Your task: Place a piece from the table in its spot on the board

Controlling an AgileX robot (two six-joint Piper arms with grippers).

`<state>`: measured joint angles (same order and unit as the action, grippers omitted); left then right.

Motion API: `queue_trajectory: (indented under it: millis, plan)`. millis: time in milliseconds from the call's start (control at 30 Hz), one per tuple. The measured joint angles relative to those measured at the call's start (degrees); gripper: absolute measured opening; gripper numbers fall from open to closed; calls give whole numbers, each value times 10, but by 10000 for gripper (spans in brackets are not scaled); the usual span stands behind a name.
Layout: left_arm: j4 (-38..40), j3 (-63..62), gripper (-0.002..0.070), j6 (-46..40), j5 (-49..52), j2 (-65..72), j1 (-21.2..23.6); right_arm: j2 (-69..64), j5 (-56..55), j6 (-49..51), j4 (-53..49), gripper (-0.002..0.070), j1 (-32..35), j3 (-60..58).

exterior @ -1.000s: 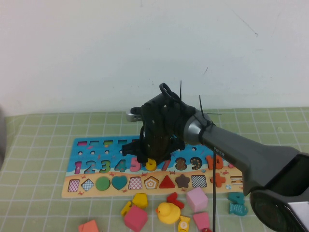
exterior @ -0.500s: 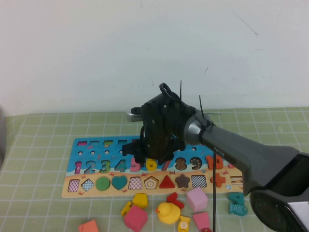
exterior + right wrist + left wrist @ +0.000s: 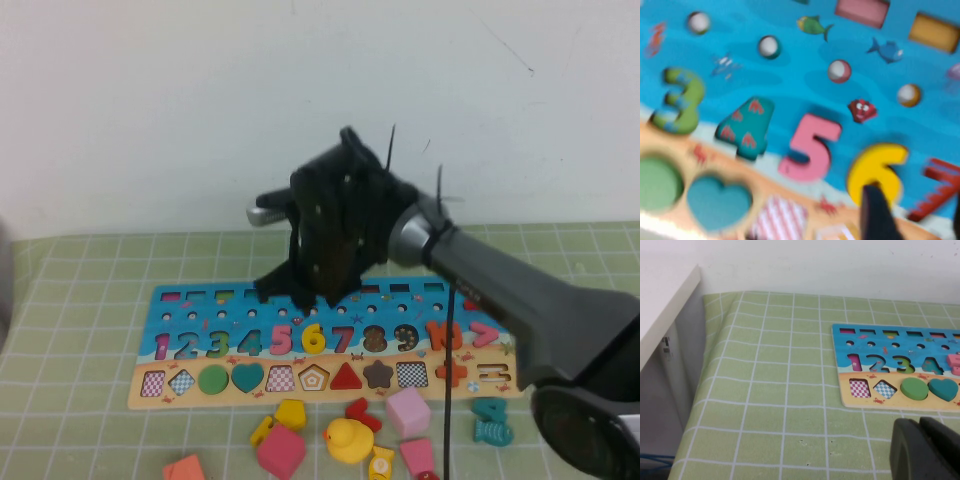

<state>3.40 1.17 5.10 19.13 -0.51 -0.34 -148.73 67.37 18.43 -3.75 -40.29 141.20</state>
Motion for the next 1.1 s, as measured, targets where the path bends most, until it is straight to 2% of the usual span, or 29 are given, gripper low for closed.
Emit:
queue_trajectory:
  millis: [167,233,300,867,1100]
  plan:
    - [0,0,-1,0,0,0,0,66,29,-53,-42,85,-5,15]
    - [0,0,-1,0,0,0,0,98,32,-61,-67,35,-10,15]
    - [0,0,-1,0,0,0,0,127,34,-70,-83,15,-19,15]
    - [0,0,-1,0,0,0,0,350,34,-173,-89,-1,-160,12]
    - [0,0,-1,0,0,0,0,444,34,-196,-82,-1,-181,-94]
